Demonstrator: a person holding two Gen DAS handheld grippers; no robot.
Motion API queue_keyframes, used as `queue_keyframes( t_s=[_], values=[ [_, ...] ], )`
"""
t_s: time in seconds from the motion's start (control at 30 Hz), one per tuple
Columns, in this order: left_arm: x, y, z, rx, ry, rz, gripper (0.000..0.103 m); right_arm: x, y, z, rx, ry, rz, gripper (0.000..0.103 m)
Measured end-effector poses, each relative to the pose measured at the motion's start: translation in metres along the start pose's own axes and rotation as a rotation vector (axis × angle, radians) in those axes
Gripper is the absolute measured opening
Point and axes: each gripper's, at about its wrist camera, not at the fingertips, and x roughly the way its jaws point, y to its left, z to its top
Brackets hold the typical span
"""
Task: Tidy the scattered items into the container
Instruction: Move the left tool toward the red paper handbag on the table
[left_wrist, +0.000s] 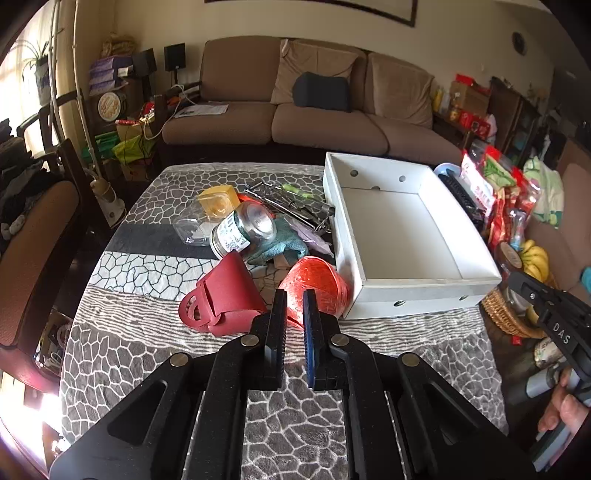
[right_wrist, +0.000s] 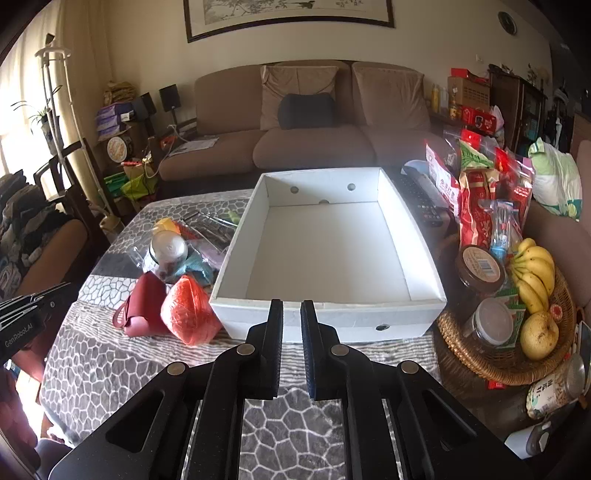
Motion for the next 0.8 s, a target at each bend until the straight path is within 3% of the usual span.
queue_keyframes(
  t_s=[0.23,0.27,0.3,0.33,0.37,0.4,0.43,0.47,0.6,0.8],
  values=[
    [-0.018,0.021,0.007,-0.024,-0.028,0.032,0.010,-0.012,0.009,0.010,0.016,-0.016,-0.002,0.007],
    [-0.019,0.023,0.007,-0.025,-0.031,0.034,0.018,-0.014,0.012,0.011,0.015,-0.022,-0.001,0.007],
    [-0.020,0.027,0.008,-0.028,-0.033,0.032,0.044,-0.015,0.014,0.012,0.012,-0.027,-0.001,0.008],
    [-0.021,0.030,0.008,-0.032,-0.039,0.031,0.062,-0.017,0.017,0.013,0.009,-0.032,-0.003,0.009],
    [-0.023,0.033,0.008,-0.036,-0.054,0.034,0.090,-0.018,0.020,0.014,0.008,-0.038,-0.004,0.017],
    [-0.026,0.035,0.007,-0.040,-0.081,0.036,0.090,-0.018,0.022,0.016,0.012,-0.045,0.002,0.047],
    [-0.030,0.037,0.006,-0.041,-0.103,0.039,0.091,-0.019,0.023,0.017,0.021,-0.053,0.020,0.068],
    [-0.031,0.039,0.006,-0.044,-0.111,0.039,0.092,-0.020,0.025,0.017,0.031,-0.067,0.050,0.096],
    [-0.028,0.048,0.009,-0.063,-0.082,0.001,0.095,-0.022,0.038,0.018,0.011,-0.096,0.060,0.100],
    [-0.020,0.066,0.010,-0.071,-0.075,0.024,0.095,-0.010,0.059,0.019,-0.023,-0.071,0.059,0.100]
  ],
)
